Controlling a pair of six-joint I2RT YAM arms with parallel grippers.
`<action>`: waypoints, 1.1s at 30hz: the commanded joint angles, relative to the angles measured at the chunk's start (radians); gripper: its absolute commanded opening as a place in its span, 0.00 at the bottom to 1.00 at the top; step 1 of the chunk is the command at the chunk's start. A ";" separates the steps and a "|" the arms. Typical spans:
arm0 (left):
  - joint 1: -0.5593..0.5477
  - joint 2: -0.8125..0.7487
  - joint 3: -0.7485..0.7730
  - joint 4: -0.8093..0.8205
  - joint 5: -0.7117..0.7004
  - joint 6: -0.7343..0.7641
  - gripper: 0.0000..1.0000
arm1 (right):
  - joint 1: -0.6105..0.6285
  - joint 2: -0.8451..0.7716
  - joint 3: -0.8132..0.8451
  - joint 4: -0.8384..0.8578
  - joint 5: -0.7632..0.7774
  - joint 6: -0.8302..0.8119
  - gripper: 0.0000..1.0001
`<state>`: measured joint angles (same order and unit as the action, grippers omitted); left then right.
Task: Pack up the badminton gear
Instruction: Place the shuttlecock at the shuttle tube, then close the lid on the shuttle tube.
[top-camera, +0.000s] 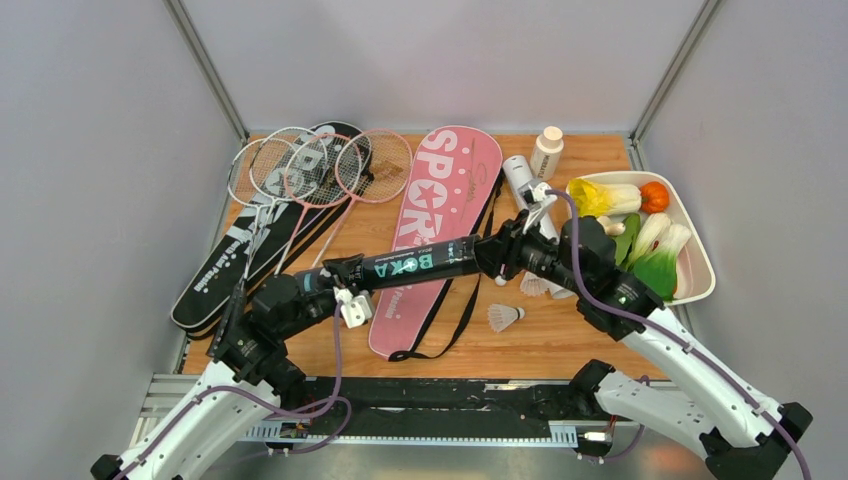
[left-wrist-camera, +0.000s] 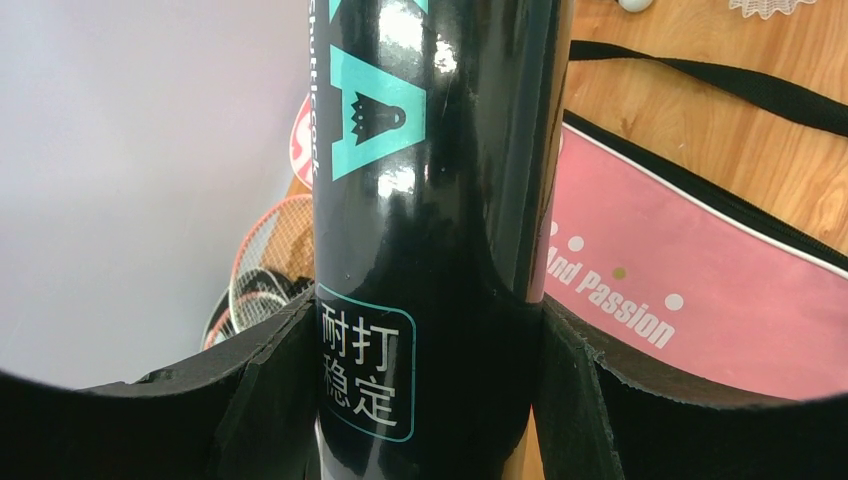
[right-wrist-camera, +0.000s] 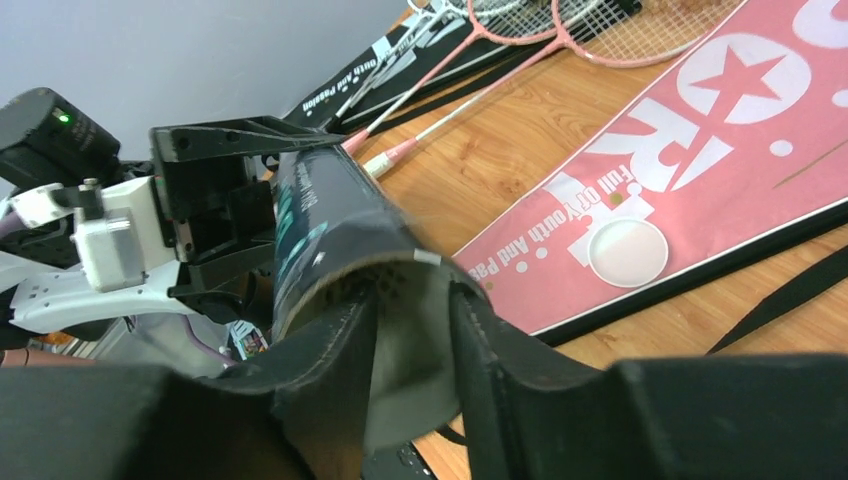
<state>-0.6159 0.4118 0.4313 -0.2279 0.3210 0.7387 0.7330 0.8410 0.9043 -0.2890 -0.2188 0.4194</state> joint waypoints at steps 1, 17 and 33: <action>-0.005 0.003 0.085 0.094 -0.066 -0.085 0.00 | 0.008 -0.054 0.063 -0.029 0.022 0.041 0.45; -0.005 -0.031 0.121 0.091 -0.349 -0.243 0.00 | 0.008 -0.071 0.208 -0.067 0.183 0.121 0.58; -0.005 -0.150 0.389 -0.016 -0.706 -0.551 0.00 | 0.102 0.363 0.069 0.192 0.215 0.198 0.54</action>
<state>-0.6212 0.3466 0.7757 -0.2787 -0.3309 0.2718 0.7925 1.0889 0.9688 -0.2012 -0.0330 0.6136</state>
